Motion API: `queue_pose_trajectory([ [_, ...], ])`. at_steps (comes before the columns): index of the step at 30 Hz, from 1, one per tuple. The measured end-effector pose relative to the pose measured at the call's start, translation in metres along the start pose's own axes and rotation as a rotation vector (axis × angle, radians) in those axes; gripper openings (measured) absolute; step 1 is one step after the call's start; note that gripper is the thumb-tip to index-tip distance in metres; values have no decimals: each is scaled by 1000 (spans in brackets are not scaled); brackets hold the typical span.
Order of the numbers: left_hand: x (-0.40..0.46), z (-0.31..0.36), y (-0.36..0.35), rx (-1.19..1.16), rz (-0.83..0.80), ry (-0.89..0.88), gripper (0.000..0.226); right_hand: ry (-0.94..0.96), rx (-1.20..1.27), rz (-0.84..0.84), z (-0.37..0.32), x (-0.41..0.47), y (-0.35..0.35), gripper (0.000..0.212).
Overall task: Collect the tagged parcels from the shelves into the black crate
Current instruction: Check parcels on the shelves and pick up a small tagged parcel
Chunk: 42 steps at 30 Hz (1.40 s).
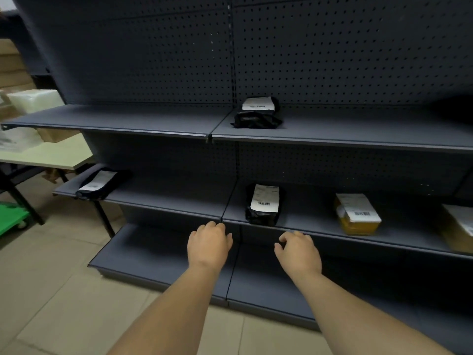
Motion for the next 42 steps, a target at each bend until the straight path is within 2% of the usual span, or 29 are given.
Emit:
queue_pose_trajectory([
  [8, 93, 10, -41, -80, -49, 13, 27, -85, 34, -7, 7, 84, -25, 27],
  [17, 173, 30, -97, -310, -284, 155, 33, -294, 157, -39, 41, 165, -53, 25],
  [22, 197, 42, -140, -539, -515, 299, 43, -547, 431, -120, 60, 194, -75, 25],
  [25, 210, 49, -163, -649, -599, 376, 49, -762, 646, -163, 72, 204, -91, 37],
  [29, 222, 58, -189, -818, -665, 478, 53, -902, 866, -132, 83, 209, -110, 39],
  [38, 235, 81, -230, -1243, -805, 520, 49, -962, 1244, -82, 91, 221, -148, 32],
  [42, 238, 84, -237, -1288, -840, 539, 50, -948, 1304, -58, 88, 225, -153, 29],
])
Point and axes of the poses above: each hand's wrist, its own x-axis towards the middle knuckle, its own y-axis out of the back of the hand, z = x × y, the point moved 5 cm from there along x, towards the middle knuckle, and after that the axes turned 12 degrees about x, right-handed, at the moved point
